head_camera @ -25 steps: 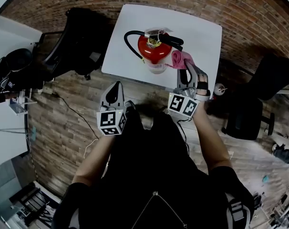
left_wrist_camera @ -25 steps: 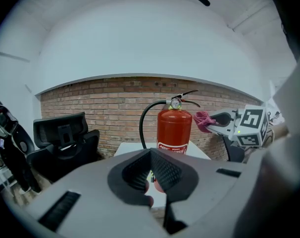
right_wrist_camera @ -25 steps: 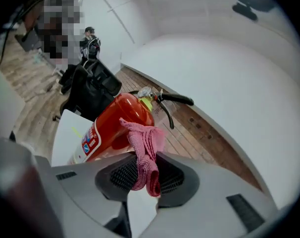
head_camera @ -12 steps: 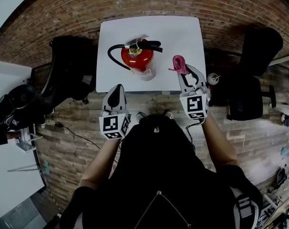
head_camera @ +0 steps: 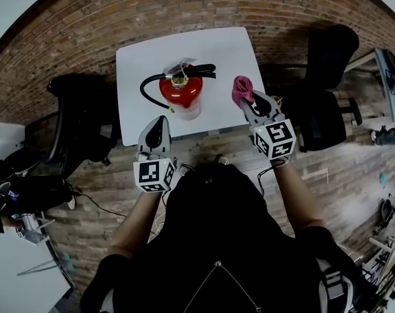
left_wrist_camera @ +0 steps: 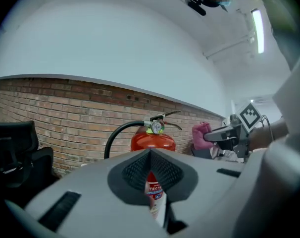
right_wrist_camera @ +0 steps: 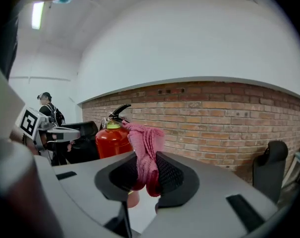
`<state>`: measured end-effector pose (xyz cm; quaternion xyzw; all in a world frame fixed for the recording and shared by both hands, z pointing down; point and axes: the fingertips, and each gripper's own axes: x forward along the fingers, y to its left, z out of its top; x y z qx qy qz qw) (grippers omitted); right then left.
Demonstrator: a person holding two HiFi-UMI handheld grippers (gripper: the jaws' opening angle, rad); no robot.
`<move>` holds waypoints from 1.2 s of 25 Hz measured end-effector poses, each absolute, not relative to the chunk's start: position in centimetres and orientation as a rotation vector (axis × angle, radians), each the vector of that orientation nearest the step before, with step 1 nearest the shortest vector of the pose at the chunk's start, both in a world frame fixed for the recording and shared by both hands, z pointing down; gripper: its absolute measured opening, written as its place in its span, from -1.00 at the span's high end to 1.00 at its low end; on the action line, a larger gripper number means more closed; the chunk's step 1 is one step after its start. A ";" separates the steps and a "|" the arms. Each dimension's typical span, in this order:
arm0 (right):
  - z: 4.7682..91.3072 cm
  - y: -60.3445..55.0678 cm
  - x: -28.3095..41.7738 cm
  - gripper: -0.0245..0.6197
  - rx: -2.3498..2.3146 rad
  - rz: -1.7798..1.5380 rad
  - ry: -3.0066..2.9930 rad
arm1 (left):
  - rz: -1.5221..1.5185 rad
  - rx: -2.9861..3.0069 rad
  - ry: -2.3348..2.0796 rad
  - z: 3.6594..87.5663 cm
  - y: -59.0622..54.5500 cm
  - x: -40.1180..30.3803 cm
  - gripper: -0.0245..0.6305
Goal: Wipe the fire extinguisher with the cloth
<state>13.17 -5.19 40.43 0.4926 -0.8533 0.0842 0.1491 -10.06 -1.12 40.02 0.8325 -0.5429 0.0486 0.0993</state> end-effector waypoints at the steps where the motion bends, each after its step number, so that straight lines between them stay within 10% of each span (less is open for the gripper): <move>1: 41.0 -5.2 13.2 0.60 1.410 0.282 -2.454 | 0.145 2.462 -1.599 40.4 -1.4 -10.2 0.84; 30: 71.8 -18.7 7.5 0.60 0.093 1.007 -2.116 | 0.032 1.659 -2.282 44.5 -2.4 -6.0 0.84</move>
